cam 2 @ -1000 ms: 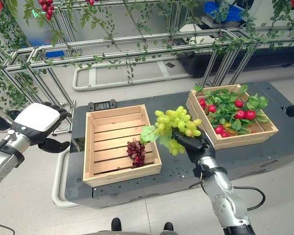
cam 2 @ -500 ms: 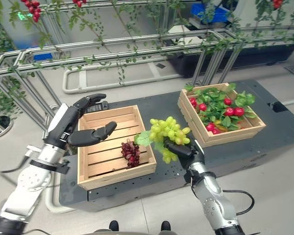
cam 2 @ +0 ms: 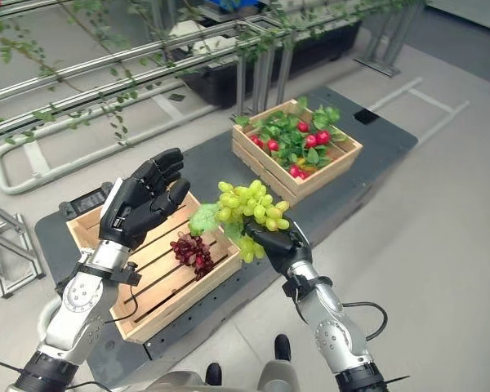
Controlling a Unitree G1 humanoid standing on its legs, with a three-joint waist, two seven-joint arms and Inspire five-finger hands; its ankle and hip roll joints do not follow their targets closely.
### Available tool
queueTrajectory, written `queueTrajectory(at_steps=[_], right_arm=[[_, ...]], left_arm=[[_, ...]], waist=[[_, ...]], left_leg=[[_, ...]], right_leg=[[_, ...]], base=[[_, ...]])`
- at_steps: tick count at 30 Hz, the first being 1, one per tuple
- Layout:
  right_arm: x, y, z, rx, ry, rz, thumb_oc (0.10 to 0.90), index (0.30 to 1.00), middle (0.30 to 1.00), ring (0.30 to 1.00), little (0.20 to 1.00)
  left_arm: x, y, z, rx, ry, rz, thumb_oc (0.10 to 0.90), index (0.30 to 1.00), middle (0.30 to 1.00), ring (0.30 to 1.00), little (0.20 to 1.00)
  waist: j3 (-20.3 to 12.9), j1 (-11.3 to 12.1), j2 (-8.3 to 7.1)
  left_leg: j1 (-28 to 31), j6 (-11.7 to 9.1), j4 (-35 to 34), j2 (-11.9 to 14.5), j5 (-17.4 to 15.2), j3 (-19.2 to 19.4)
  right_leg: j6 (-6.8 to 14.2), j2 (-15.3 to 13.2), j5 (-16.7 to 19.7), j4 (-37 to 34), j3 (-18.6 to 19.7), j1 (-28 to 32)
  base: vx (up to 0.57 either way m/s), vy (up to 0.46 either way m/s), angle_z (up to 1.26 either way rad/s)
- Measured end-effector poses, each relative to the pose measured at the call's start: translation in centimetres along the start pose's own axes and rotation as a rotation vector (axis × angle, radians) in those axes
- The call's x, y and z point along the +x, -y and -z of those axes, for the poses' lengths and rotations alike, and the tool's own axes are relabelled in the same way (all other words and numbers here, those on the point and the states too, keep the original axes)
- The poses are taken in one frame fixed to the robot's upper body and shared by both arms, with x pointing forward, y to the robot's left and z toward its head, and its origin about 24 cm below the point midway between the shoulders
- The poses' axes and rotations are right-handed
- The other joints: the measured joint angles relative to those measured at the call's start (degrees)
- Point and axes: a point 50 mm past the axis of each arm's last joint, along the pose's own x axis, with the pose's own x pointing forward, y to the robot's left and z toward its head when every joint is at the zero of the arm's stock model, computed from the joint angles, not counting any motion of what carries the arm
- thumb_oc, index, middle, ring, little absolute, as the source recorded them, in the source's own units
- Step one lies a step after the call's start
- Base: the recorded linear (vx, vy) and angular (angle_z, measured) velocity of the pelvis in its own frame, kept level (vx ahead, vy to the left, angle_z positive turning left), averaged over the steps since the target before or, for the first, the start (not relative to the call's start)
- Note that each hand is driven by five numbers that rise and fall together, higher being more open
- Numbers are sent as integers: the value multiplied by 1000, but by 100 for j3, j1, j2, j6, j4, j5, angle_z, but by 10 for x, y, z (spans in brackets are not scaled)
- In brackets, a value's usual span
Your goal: Pick up the fruits from the basket on one side to the basket on the other side
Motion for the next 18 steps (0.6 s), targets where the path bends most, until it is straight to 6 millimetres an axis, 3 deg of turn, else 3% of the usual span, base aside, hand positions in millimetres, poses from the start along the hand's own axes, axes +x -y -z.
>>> queueTrajectory(at_steps=[3, 6, 9, 11, 12, 13, 14, 15, 16, 18], right_arm=[[0, 3, -7, -13, 1, -6, 400, 300, 300, 300, 300], [1, 3, -8, -21, -2, -12, 400, 300, 300, 300, 300], [4, -1, -11, -26, 7, -48, 400, 300, 300, 300, 300], [7, -5, -10, -24, 4, -73, 400, 300, 300, 300, 300], [8, -8, -8, -23, -1, -91, 400, 300, 300, 300, 300], [12, -17, -6, -17, -3, -136, 400, 300, 300, 300, 300], [14, -22, -1, 2, -8, -164, 400, 300, 300, 300, 300], [14, -22, 1, 1, -15, -164, 400, 300, 300, 300, 300], [14, -23, 5, 2, -31, -166, 400, 300, 300, 300, 300], [12, -23, 8, 6, -42, -165, 400, 300, 300, 300, 300]], left_arm=[[0, 2, 1, -50, 3, 12, 800, 900, 900, 900, 900], [1, 4, 1, -77, 10, 10, 800, 900, 900, 900, 900], [3, 5, 0, -76, 15, 15, 800, 900, 900, 900, 900], [2, 4, 1, -77, 10, 10, 800, 900, 900, 900, 900], [1, 3, 0, -71, 15, 7, 800, 900, 900, 900, 900], [3, -3, -5, -49, 34, 0, 800, 900, 900, 900, 900], [4, -3, -6, -62, 45, -15, 800, 900, 900, 900, 900], [4, -2, -5, -73, 45, -18, 800, 900, 900, 900, 900], [4, 1, -5, -84, 49, -16, 800, 900, 900, 900, 900], [5, 3, -7, -88, 58, -4, 800, 900, 900, 900, 900]], waist=[[153, 48, 278], [233, 122, 420], [222, 231, 361], [224, 359, 335], [223, 458, 303], [206, 646, 131], [188, 665, 65], [181, 659, 85], [165, 660, 99], [26, 640, -34]], left_leg=[[52, 30, -177, 213, 83, 465], [157, -76, -412, 583, 187, 1073], [220, -254, -460, 793, 212, 1400], [322, -417, -365, 821, 146, 1569], [359, -463, -326, 836, 104, 1523], [369, -514, -319, 759, 34, 1284], [362, -605, -253, 895, -14, 1494], [402, -635, -289, 1036, -6, 1592], [485, -703, -284, 1246, -6, 1955], [488, -878, -312, 1407, 25, 2229]], right_leg=[[193, -13, -277, 689, -556, -86], [153, -18, -647, 1633, -1034, -155], [15, -19, -881, 1879, -1420, -24], [-47, 115, -920, 1678, -1805, 35], [1, 256, -884, 1399, -1768, 121], [9, 440, -852, 675, -1723, 315], [-144, 637, -685, -166, -1844, 579], [-286, 677, -759, -231, -2016, 636], [-600, 654, -1005, 144, -2315, 567], [-538, 436, -1106, 725, -2280, 492]], base=[[-132, 49, -67], [-94, -50, -67], [-41, -118, -67], [6, -174, -93], [-55, -204, -163], [-86, -285, -198], [-110, -326, -177], [-110, -290, -145], [-128, -339, -125], [-111, -320, -98]])
